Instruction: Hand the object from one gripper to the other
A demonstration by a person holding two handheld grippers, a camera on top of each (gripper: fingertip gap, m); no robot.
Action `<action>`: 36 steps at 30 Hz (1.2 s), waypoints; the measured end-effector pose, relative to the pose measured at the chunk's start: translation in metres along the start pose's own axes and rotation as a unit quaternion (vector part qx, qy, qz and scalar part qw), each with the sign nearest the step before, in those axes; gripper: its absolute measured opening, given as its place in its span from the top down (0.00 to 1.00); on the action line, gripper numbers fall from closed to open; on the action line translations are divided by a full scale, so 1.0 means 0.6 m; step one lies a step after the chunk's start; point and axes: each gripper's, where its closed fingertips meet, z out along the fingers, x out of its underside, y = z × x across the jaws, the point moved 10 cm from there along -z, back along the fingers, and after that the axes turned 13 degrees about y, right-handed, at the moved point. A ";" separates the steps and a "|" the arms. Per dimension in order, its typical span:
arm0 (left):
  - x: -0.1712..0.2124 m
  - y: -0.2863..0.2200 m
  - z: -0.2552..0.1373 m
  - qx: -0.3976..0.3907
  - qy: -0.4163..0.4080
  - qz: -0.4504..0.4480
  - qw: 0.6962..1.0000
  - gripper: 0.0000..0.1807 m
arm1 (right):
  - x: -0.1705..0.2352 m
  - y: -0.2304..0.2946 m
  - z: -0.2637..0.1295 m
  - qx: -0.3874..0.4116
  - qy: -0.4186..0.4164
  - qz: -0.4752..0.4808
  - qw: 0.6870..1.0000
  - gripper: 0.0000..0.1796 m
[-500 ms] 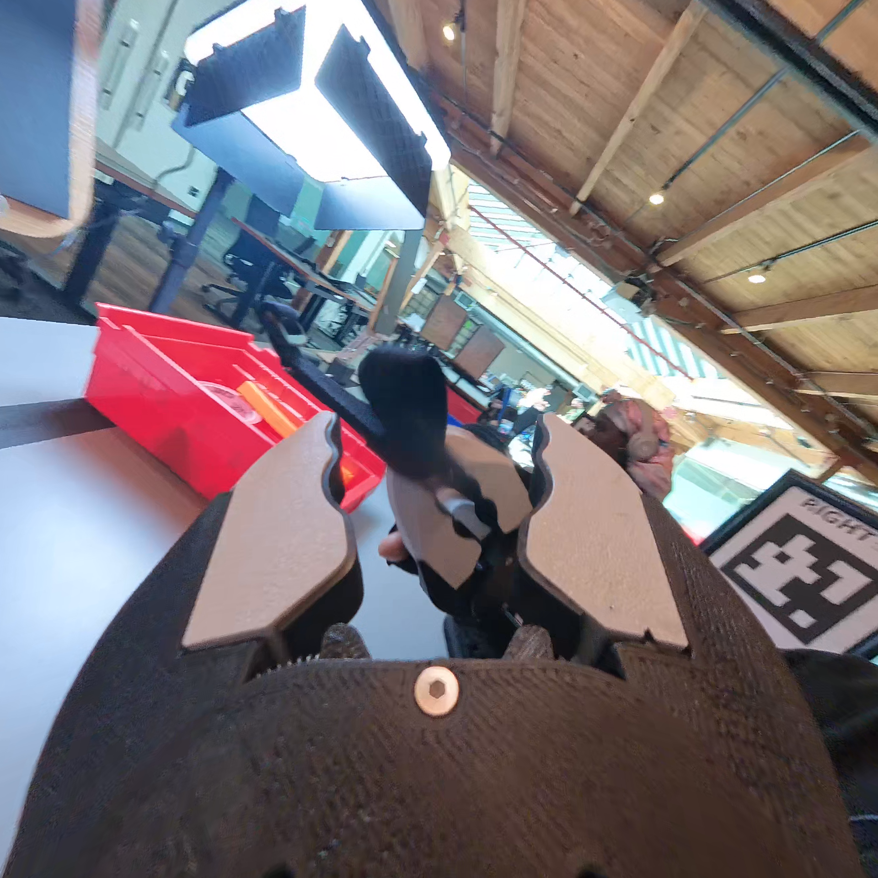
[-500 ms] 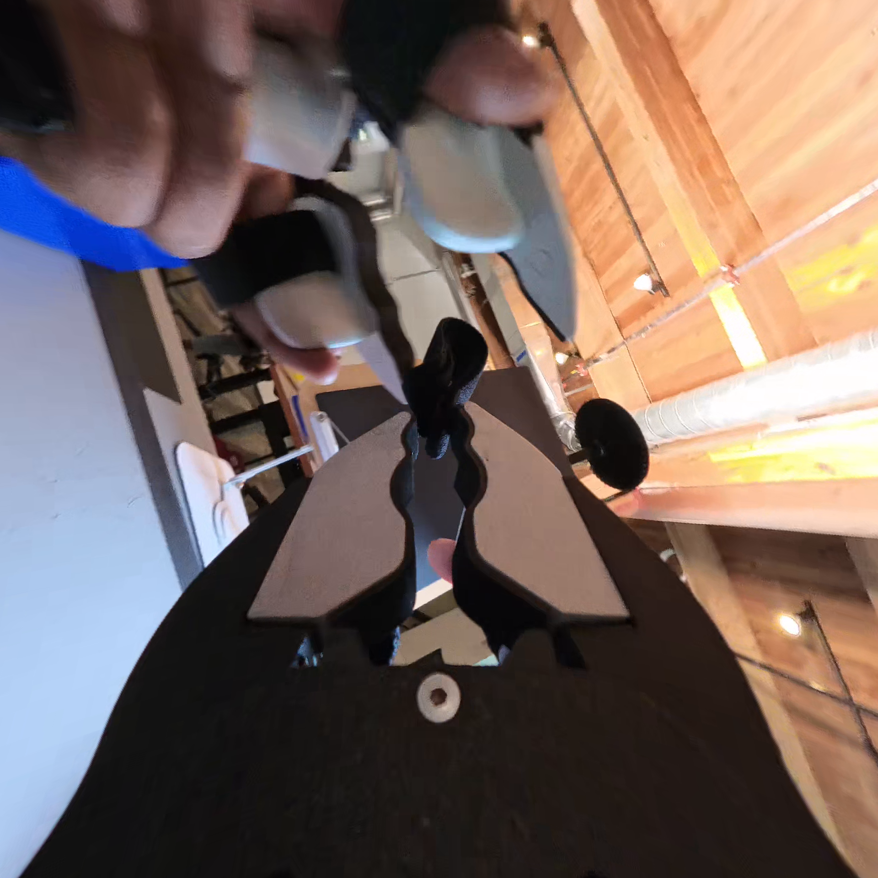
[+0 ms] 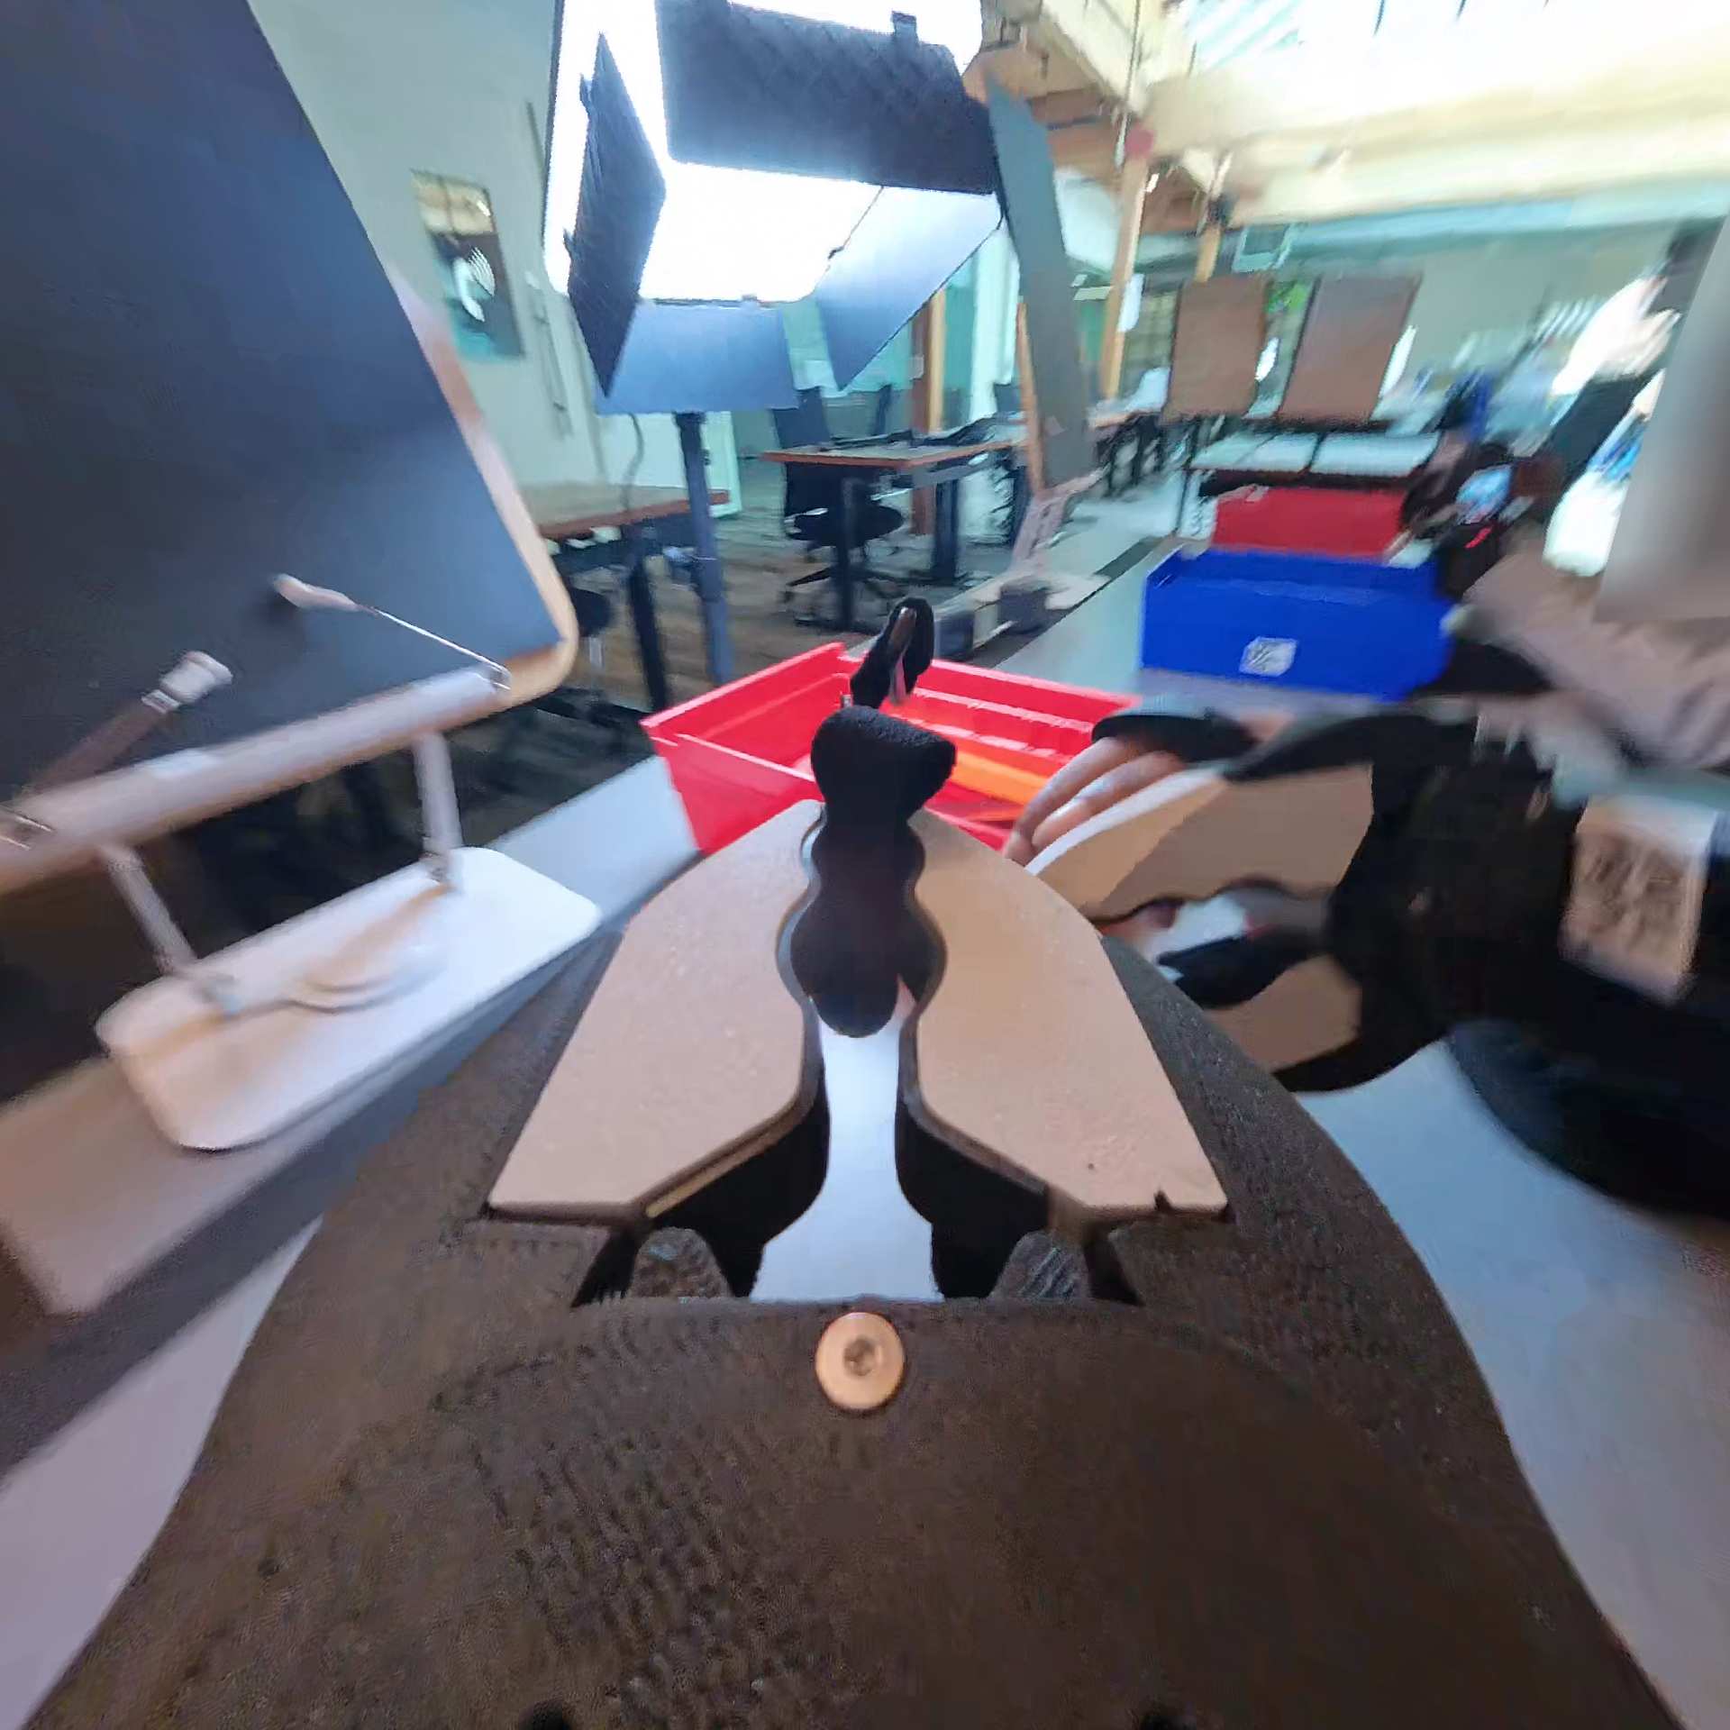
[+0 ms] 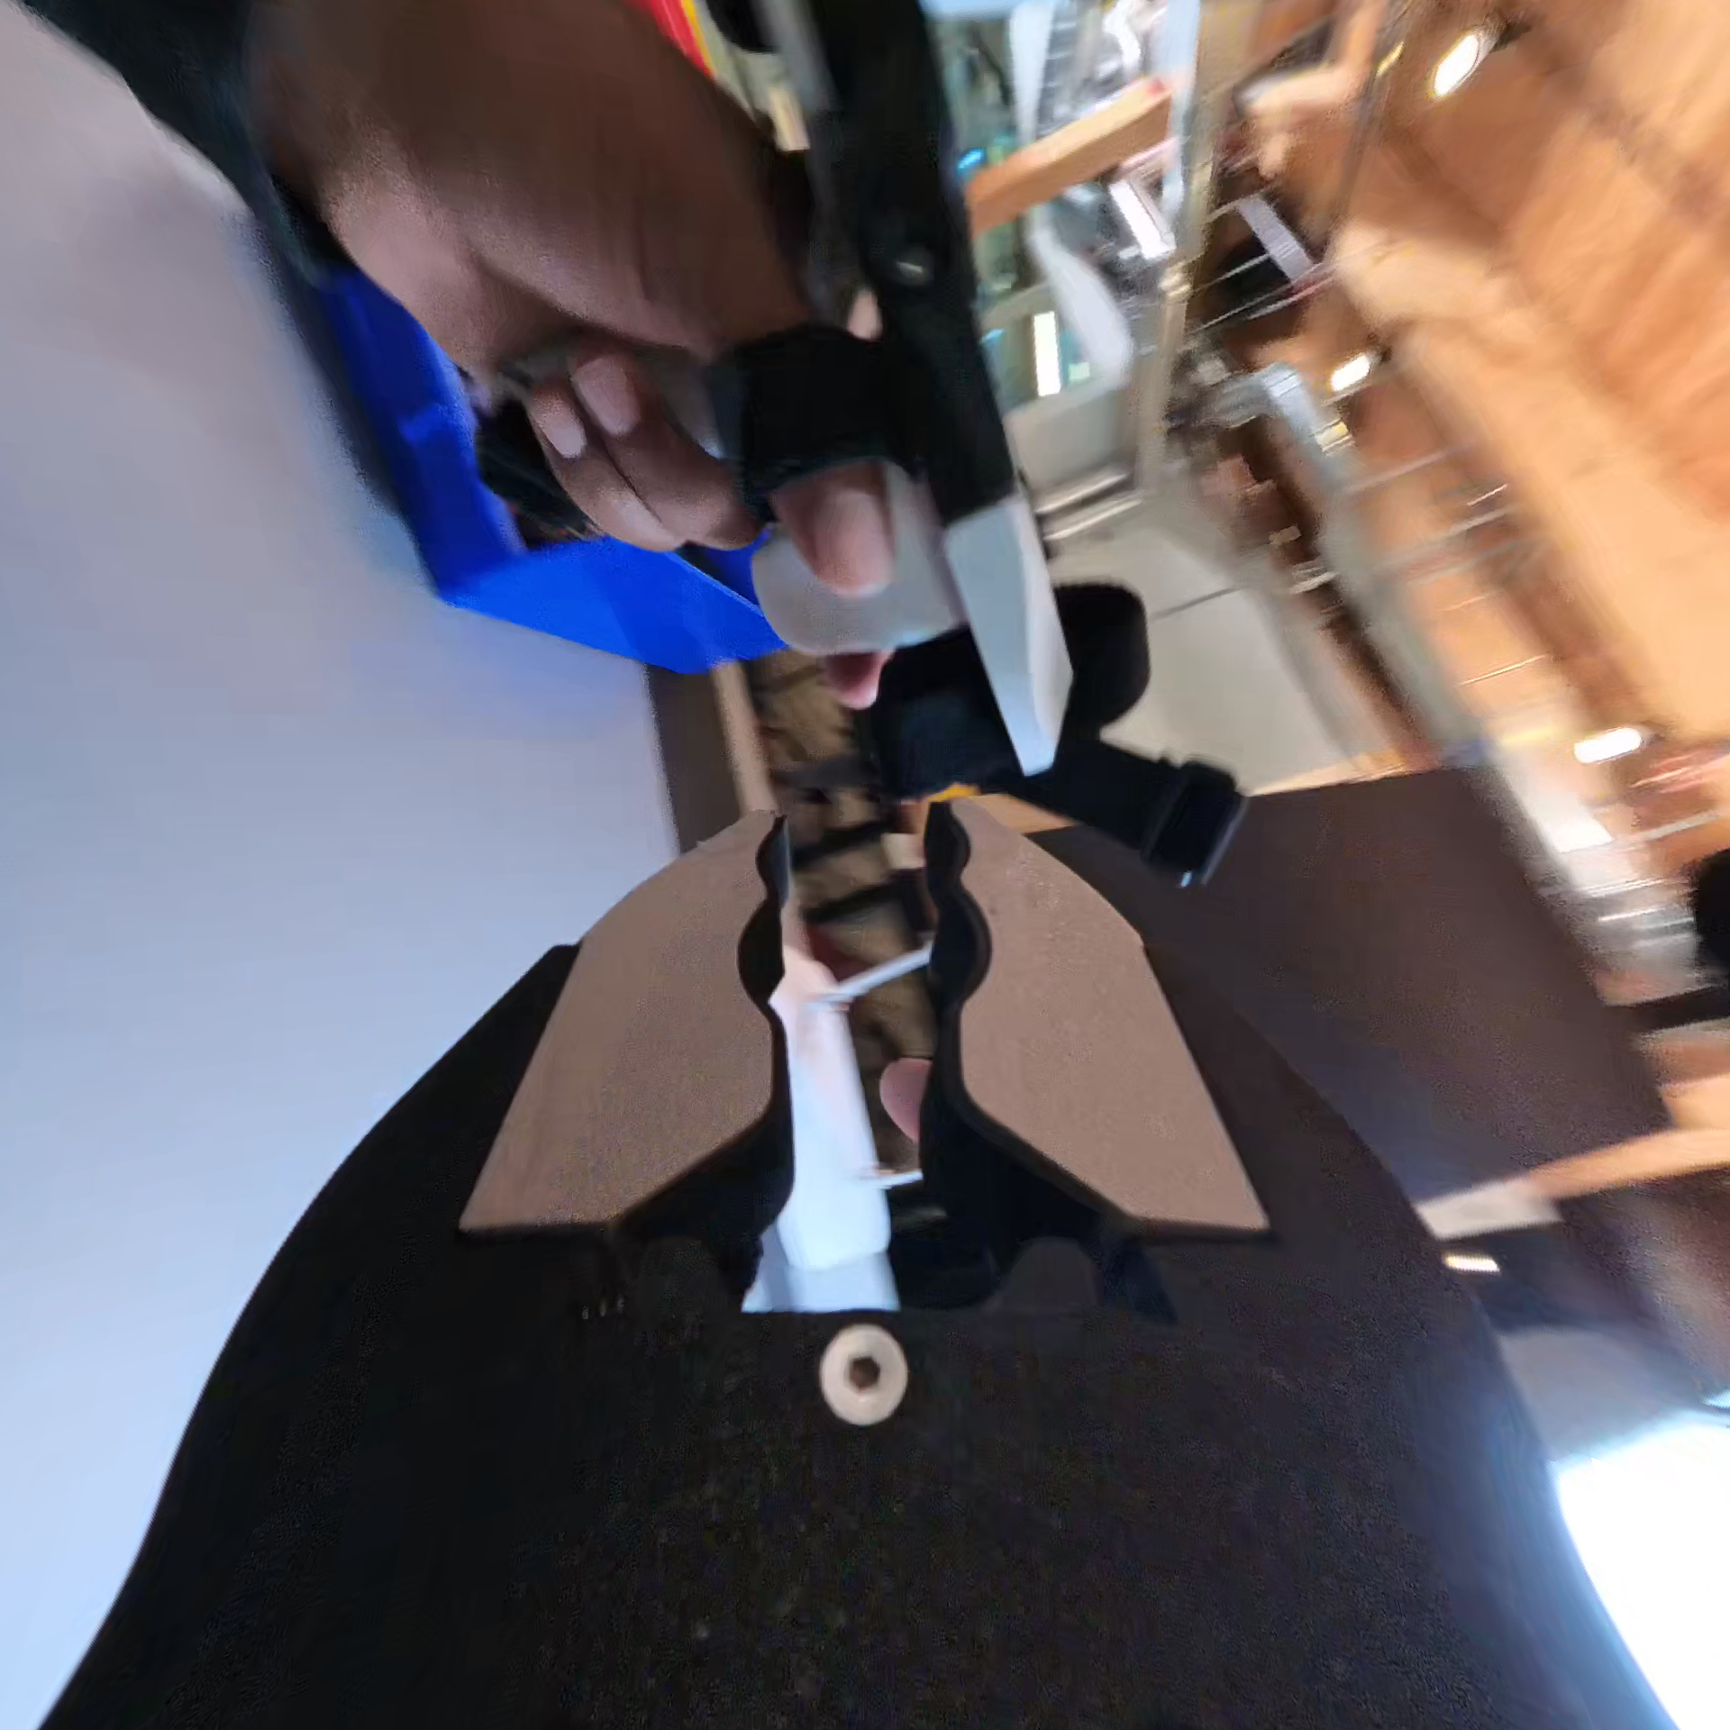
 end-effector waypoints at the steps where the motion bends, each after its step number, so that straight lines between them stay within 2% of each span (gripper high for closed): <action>1: -0.003 0.000 -0.007 -0.022 0.007 0.047 0.999 0.94 | 0.004 -0.017 -0.005 -0.035 -0.003 0.055 0.998 0.81; 4: -0.006 -0.014 -0.023 -0.104 0.032 0.222 0.969 0.94 | 0.019 -0.074 -0.030 -0.079 -0.029 0.192 0.978 0.74; 7: 0.001 -0.042 -0.020 -0.131 0.052 0.353 0.925 0.94 | 0.027 -0.100 -0.047 -0.130 -0.040 0.242 0.961 0.68; 10: 0.007 -0.073 -0.006 -0.123 0.052 0.412 0.902 0.94 | 0.024 -0.090 -0.045 -0.200 -0.028 0.237 0.950 0.68; 12: 0.010 -0.086 0.001 -0.147 0.058 0.447 0.880 0.94 | 0.018 -0.078 -0.040 -0.258 -0.027 0.246 0.934 0.70; 13: 0.011 -0.089 0.004 -0.166 0.066 0.462 0.869 0.94 | 0.018 -0.077 -0.037 -0.258 -0.022 0.255 0.931 0.69; 18: 0.012 -0.092 0.010 -0.262 0.080 0.506 0.818 0.94 | 0.008 -0.081 -0.020 -0.285 -0.008 0.355 0.890 0.64; 21: 0.017 -0.094 0.014 -0.296 0.078 0.535 0.788 0.94 | 0.003 -0.079 -0.006 -0.294 -0.006 0.433 0.852 0.62; 25: 0.019 -0.102 0.013 -0.320 0.055 0.567 0.757 0.94 | 0.016 -0.085 0.001 -0.324 -0.036 0.537 0.778 0.71; 29: 0.023 -0.106 0.013 -0.343 0.033 0.588 0.732 0.93 | 0.018 -0.080 0.002 -0.357 -0.052 0.554 0.750 0.78; 30: 0.023 -0.106 0.012 -0.346 0.026 0.591 0.728 0.94 | 0.017 -0.079 0.003 -0.364 -0.061 0.561 0.741 0.79; 33: 0.021 -0.104 0.006 -0.340 0.018 0.592 0.730 0.93 | 0.021 -0.075 0.005 -0.362 -0.078 0.563 0.739 0.83; 36: 0.013 -0.099 -0.002 -0.326 -0.001 0.569 0.755 0.90 | 0.028 -0.077 0.005 -0.360 -0.097 0.579 0.725 0.90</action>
